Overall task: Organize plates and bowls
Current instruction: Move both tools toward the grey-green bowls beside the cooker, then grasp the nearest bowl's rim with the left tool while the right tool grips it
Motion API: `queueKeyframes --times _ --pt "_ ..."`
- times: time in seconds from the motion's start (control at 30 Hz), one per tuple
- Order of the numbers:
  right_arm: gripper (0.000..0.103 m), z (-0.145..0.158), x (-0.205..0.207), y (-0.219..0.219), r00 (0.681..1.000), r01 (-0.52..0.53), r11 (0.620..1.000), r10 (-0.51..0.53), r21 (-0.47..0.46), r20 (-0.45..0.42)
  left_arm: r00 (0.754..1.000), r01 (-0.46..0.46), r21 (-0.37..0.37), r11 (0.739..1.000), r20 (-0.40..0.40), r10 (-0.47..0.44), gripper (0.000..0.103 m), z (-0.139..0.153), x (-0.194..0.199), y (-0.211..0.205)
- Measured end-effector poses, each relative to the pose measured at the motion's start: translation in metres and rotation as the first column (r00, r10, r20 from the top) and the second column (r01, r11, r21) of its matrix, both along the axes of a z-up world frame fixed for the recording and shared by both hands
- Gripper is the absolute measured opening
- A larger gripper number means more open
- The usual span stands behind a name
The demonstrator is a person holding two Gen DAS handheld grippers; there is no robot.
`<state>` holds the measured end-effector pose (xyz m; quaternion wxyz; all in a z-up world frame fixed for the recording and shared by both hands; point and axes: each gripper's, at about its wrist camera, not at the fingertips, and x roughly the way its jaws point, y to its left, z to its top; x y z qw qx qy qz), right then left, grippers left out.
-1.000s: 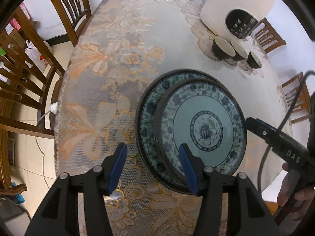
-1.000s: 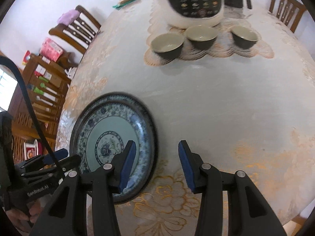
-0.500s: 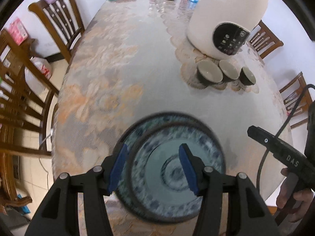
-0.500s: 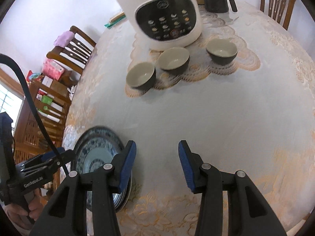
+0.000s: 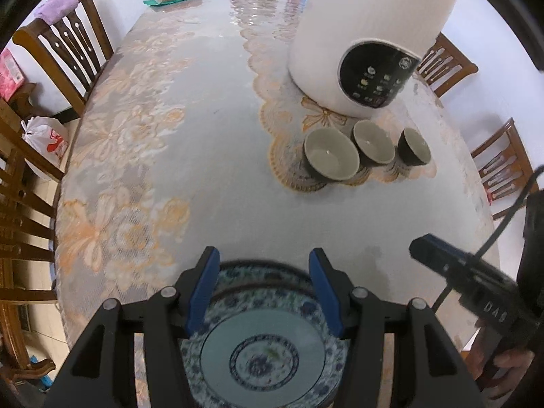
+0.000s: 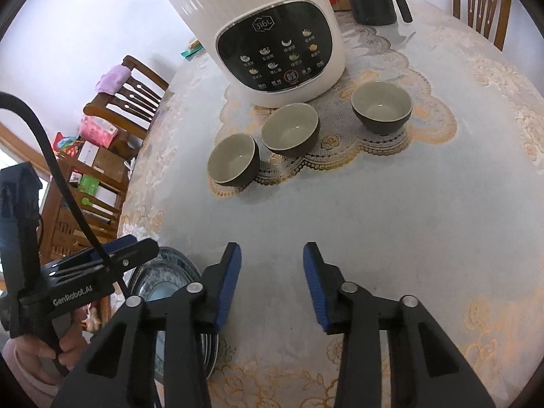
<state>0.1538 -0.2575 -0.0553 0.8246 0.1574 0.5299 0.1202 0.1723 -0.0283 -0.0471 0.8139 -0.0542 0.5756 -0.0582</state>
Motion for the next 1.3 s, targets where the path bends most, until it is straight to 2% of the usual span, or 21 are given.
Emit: queueKeyframes --times 0.2,0.5,0.83,0.9,1.3 --pt "0.028 -0.003 0.013 0.004 1.000 -0.023 0.999 0.022 0.027 0.011 1.000 -0.023 0.004 1.000 0.013 0.023 0.054 0.000 0.025 -0.005" --pt "0.027 -0.010 0.037 0.013 0.998 -0.054 0.995 0.052 0.086 0.025 0.999 -0.022 -0.007 1.000 0.028 0.022 0.051 -0.005 0.053 -0.014" --pt "0.027 -0.014 0.064 0.020 0.999 -0.039 0.992 0.034 0.120 0.041 0.999 -0.018 -0.039 0.999 0.031 0.019 0.049 -0.014 0.079 -0.017" --pt "0.023 -0.015 0.068 0.022 0.999 -0.039 0.992 0.034 0.122 0.041 1.000 -0.010 -0.044 0.999 0.028 0.011 0.045 -0.017 0.083 -0.019" --pt "0.023 -0.031 0.080 0.025 1.000 -0.024 0.991 0.022 0.130 0.019 1.000 0.023 -0.081 0.996 -0.010 -0.024 0.031 -0.038 0.098 -0.025"
